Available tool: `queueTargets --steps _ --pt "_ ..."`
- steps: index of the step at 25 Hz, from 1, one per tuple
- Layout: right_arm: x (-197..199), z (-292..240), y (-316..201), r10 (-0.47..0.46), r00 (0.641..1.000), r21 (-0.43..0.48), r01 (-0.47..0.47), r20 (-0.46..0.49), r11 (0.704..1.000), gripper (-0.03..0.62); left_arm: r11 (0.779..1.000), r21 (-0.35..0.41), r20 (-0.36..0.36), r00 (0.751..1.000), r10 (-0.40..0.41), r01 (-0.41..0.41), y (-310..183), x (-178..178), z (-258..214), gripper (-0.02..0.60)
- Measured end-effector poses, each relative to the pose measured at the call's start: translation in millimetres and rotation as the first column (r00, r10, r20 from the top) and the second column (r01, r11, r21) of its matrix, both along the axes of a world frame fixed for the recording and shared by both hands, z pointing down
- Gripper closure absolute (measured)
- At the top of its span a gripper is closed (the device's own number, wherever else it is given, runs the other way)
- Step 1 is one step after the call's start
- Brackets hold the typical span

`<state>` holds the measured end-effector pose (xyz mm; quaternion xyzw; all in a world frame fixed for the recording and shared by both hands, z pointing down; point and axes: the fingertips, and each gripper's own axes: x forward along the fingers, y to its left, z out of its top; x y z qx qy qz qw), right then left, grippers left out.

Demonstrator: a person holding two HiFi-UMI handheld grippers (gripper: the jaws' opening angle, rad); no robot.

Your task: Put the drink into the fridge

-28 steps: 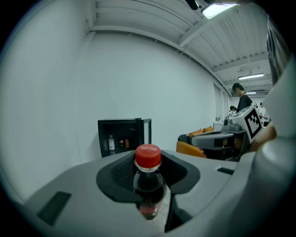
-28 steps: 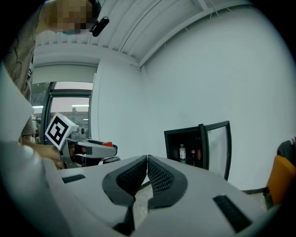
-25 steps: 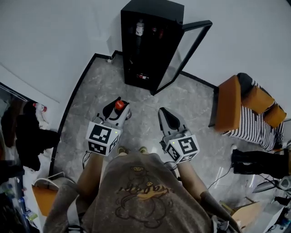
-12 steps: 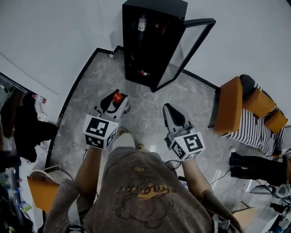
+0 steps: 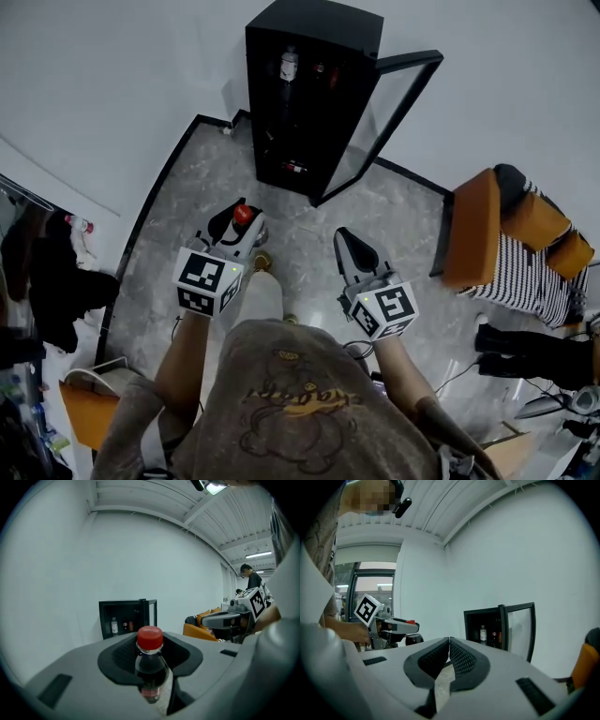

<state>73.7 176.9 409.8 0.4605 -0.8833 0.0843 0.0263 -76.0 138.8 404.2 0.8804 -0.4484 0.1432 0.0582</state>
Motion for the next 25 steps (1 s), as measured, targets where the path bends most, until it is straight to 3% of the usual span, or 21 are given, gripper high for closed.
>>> queueTargets --steps 25 --pt "-36.6 -5.3 -153.2 0.040 0.999 -0.022 -0.040 0.003 0.999 0.576 0.993 -0.025 0.005 0.993 0.119 -0.118 -160.4 -5.1 -7.2 0.436"
